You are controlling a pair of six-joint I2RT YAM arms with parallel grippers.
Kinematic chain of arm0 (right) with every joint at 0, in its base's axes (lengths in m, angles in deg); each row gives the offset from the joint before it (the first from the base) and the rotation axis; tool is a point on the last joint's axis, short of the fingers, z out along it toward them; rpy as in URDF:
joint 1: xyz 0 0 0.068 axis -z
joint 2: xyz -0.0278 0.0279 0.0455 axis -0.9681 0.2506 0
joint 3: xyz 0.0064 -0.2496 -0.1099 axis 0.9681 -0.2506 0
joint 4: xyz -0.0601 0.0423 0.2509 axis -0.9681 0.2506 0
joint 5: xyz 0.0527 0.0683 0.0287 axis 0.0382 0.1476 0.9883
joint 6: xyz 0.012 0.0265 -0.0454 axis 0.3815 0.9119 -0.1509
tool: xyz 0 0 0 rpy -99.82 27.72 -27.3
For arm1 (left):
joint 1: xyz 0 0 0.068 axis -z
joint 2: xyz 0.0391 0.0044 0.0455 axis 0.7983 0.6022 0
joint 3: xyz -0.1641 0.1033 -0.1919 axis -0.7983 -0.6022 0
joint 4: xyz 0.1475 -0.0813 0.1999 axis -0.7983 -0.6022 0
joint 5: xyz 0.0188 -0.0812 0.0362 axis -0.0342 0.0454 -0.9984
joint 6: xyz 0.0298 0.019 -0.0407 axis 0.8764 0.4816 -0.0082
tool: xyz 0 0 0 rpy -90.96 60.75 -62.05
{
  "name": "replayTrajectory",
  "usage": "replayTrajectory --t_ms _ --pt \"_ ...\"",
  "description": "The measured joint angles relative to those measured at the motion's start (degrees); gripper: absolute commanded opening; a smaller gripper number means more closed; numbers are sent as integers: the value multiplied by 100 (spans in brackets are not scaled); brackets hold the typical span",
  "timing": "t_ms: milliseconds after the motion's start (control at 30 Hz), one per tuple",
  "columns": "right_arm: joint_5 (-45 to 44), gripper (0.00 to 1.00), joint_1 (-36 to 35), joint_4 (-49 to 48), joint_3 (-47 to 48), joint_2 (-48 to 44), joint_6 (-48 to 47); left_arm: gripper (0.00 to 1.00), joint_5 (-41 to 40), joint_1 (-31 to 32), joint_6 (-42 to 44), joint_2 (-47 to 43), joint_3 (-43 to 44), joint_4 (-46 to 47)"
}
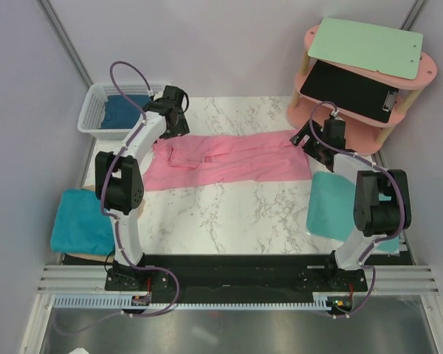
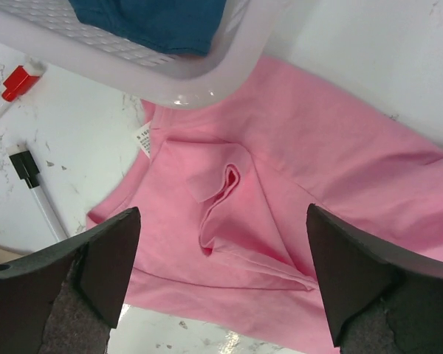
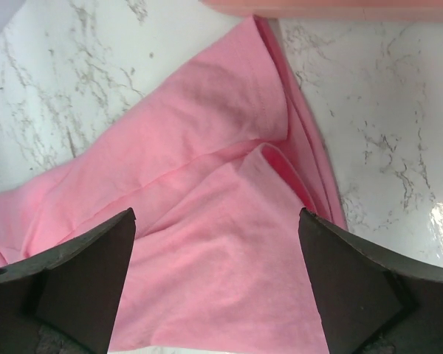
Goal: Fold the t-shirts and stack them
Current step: Fold the other side of the tshirt into a rectangle
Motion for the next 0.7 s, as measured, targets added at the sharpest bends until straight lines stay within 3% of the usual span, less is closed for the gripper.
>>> replayTrajectory --t_ms 100,233,367,700 --pt "-22 98 -31 -39 -87 -343 -92 99 -13 -9 0 -66 -197 63" --pt "-11 98 -140 -105 -98 -573 -177 90 96 129 2 -555 -1110 236" --pt "79 98 -197 -111 -162 -577 -177 89 393 286 -2 -1062 -1923 472" --pt "308 98 -190 -114 -341 -575 -173 80 704 295 -70 -876 -2389 1078"
